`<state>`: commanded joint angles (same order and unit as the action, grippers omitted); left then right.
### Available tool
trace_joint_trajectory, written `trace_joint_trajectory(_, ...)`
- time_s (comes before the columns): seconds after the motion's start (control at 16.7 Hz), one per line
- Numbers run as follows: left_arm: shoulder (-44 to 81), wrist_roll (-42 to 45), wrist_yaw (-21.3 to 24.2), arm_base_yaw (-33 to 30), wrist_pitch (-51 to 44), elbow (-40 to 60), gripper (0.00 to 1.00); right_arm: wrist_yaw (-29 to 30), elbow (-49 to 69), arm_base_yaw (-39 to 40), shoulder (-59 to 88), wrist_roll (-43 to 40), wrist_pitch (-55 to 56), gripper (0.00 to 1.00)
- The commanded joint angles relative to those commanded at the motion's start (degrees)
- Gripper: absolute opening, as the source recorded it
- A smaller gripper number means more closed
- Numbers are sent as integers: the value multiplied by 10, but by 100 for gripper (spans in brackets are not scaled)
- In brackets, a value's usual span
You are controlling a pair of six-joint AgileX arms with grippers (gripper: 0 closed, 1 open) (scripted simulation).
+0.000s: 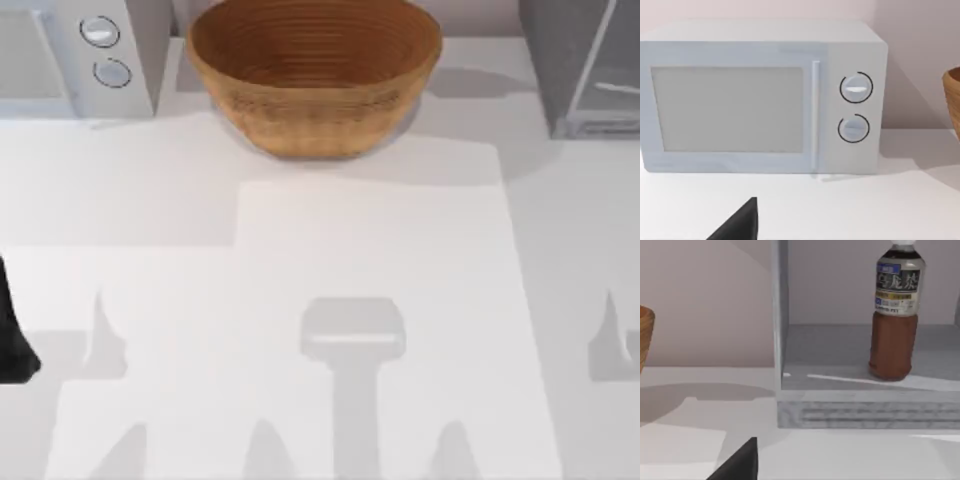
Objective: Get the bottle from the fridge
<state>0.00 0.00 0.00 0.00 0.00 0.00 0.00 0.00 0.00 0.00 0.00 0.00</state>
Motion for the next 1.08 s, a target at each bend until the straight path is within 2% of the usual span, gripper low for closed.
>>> trace_joint_trajectory(0.24, 0, 0, 0, 0, 0, 0, 100, -7, 2, -7, 17, 0, 18, 100)
trace_joint_trajectory(0.42, 0, 0, 0, 0, 0, 0, 100, -31, 12, -32, 89, -2, 90, 100)
trace_joint_trajectory(0.66, 0, 0, 0, 0, 0, 0, 100, -81, 31, -86, 266, -2, 254, 100)
trace_joint_trajectory(1.08, 0, 0, 0, 0, 0, 0, 100, -187, 63, -197, 664, 4, 589, 100)
